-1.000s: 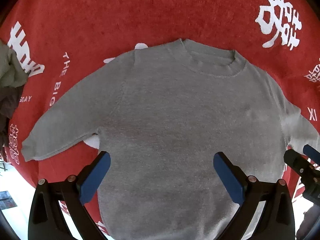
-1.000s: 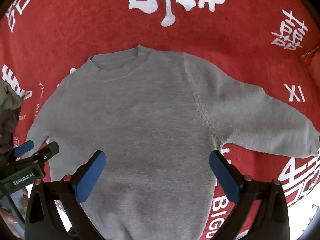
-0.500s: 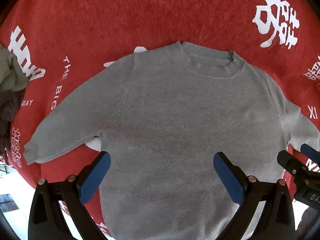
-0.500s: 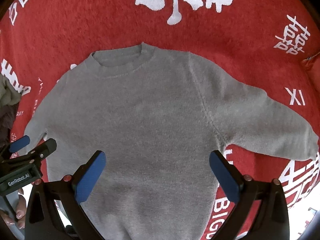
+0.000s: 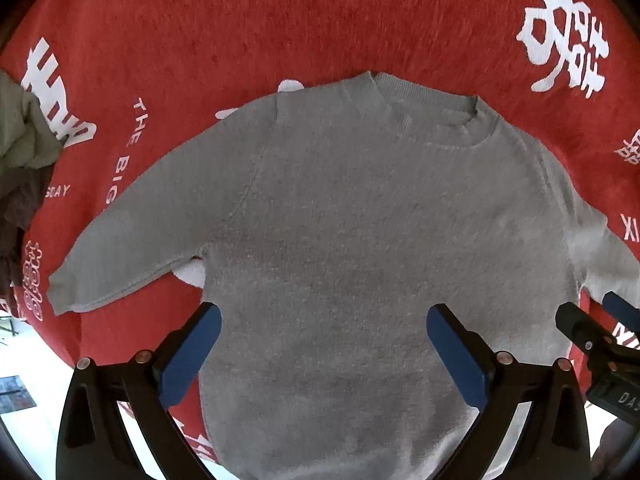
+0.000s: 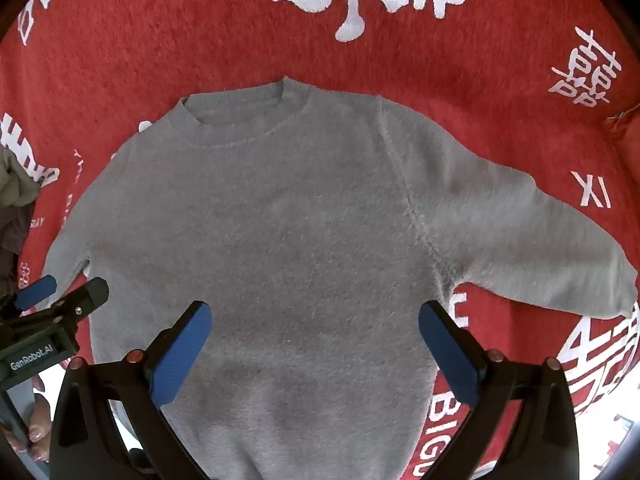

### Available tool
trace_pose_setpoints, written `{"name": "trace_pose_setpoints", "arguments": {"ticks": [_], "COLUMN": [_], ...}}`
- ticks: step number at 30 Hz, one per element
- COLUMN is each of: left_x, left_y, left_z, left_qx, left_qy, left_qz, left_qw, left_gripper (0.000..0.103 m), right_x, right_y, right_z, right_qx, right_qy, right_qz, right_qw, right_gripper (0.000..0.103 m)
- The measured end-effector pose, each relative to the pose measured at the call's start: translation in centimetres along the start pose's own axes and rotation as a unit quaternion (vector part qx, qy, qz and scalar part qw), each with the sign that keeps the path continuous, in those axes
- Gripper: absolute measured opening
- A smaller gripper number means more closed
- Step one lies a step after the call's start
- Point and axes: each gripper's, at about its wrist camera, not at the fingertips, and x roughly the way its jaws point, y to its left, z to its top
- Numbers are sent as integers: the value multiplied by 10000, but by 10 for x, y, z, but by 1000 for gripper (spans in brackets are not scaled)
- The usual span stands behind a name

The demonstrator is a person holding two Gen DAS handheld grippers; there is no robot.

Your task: Fold small clothes

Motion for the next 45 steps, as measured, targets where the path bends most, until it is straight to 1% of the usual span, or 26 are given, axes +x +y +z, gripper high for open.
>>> {"name": "trace_pose_setpoints", "arguments": {"ticks": [11,17,45], "left_x": [5,5,13], "left_y": [-2,2,37], "left_z": [-5,-5,-7], "left_qx": [114,119,-145], "left_qy": [103,84,211], "left_qz": [20,61,-84], "left_qw": [9999,9999,9996], "left_gripper": [103,103,103], "right_x": [1,1,3], "right_y": [4,6,27], "right_z": [-4,-4,-5], "right_qx": [-1,52,-89], "right_qy": [42,48,67], "right_qz": [-21,-37,-139], "right_qw": [10000,10000,9998], "right_gripper": [103,103,103]}}
